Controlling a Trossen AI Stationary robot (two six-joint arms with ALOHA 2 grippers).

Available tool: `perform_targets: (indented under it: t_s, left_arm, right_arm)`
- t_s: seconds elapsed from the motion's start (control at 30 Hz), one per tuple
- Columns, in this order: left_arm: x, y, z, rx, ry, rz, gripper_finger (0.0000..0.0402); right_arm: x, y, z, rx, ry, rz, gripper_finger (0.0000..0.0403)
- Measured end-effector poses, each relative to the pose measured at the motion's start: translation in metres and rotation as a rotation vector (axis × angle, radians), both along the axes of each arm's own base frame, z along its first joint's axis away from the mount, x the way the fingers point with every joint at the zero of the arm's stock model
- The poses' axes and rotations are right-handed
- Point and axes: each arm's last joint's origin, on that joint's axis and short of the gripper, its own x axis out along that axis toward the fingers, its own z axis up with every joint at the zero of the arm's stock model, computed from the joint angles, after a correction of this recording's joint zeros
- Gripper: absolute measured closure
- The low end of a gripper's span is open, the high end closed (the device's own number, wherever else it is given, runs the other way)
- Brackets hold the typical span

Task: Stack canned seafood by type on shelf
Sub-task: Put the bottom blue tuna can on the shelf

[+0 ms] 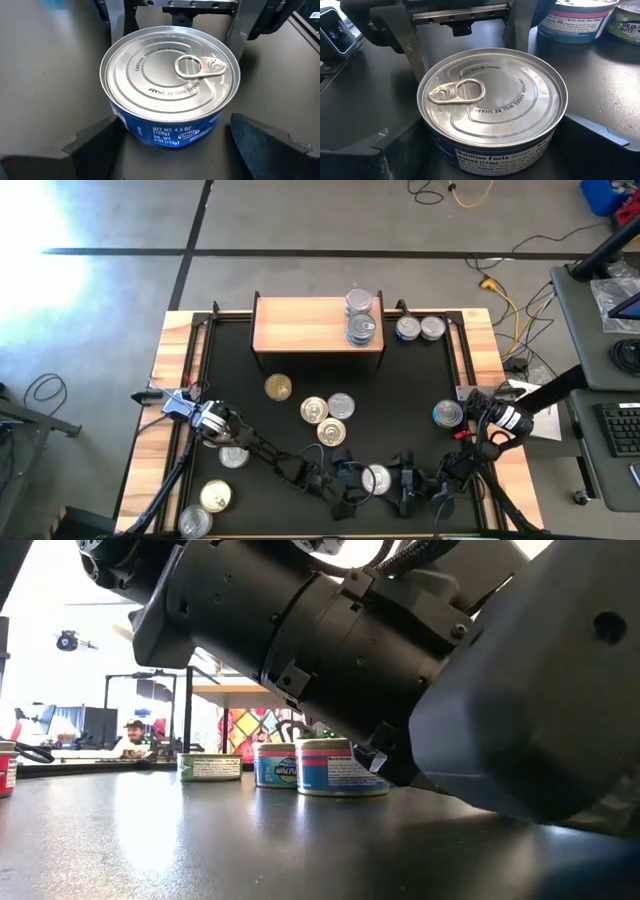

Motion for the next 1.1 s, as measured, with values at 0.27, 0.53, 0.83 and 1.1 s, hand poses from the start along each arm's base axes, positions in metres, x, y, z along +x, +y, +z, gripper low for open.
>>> perform_targets:
  t_s: [0.27, 0.53, 0.83, 1.1]
  left_arm:
    - [0.000, 0.001, 0.001, -0.050, 0.012, 0.001, 0.0043]
    - [-0.012, -0.004, 0.011, -0.009, 0.122, 0.021, 0.0043]
    - [-0.057, -0.038, 0.074, 0.084, 0.199, -0.087, 0.0043]
    - [-0.110, -0.043, 0.125, 0.239, 0.203, -0.001, 0.0043]
  right_arm:
    - [0.000, 0.000, -0.001, -0.012, 0.004, 0.004, 0.0044]
    - [0.003, -0.002, 0.000, -0.019, 0.015, 0.012, 0.0046]
    - [0.005, -0.015, 0.020, -0.051, 0.110, -0.005, 0.0047]
    - [0.024, -0.020, 0.077, -0.131, 0.251, -0.028, 0.0048]
